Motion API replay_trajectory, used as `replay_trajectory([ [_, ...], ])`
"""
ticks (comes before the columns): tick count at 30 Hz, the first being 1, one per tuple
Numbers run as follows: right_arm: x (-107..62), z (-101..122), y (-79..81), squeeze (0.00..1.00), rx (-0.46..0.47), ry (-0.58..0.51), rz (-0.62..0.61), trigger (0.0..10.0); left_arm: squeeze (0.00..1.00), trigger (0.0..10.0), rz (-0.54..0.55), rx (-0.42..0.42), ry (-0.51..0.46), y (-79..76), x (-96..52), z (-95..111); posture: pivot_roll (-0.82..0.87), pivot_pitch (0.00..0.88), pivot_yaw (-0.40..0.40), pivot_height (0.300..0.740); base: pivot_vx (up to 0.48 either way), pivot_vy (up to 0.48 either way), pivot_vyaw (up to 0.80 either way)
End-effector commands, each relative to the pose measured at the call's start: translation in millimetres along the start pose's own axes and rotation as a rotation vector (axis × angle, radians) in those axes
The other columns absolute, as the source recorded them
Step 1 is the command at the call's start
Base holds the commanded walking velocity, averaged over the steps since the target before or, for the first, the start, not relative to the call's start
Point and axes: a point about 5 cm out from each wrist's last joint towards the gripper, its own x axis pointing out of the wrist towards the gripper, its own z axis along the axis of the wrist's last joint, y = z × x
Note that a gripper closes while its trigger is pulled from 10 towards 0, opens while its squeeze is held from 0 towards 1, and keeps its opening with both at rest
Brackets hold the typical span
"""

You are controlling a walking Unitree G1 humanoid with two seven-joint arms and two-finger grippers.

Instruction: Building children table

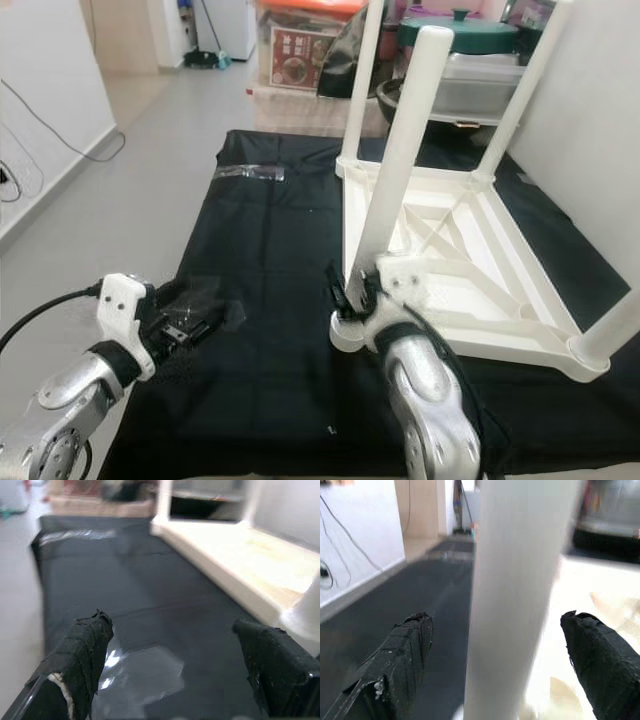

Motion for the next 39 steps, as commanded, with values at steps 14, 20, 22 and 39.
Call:
replay_trajectory([
  [14, -12.8, -13.3, 0.4, 0.00, -0.154, 0.151, 0.039, 10.0, 0.00, 10.0, 0.201, 0.007, 0.105, 3.7, -23.2, -13.4, 0.04, 0.000, -0.065, 0.740, 0.000, 0.000, 0.00],
  [20, -1.4, -4.3, 0.6, 0.00, -0.093, 0.108, 0.046, 10.0, 0.00, 10.0, 0.215, 0.013, 0.101, 5.7, -20.7, -12.5, 0.05, 0.000, -0.075, 0.740, 0.000, 0.000, 0.00],
  [22, 2.1, -3.5, 0.2, 0.00, -0.090, 0.102, 0.041, 10.0, 0.00, 10.0, 0.210, 0.014, 0.098, 6.0, -18.9, -12.2, 0.05, 0.000, -0.077, 0.740, 0.000, 0.000, 0.00],
  [39, 45.5, -8.6, -1.2, 0.00, 0.033, 0.132, 0.015, 0.0, 0.00, 10.0, 0.197, 0.002, 0.069, 1.4, -9.3, -9.1, 0.07, 0.000, -0.095, 0.740, 0.000, 0.000, 0.00],
])
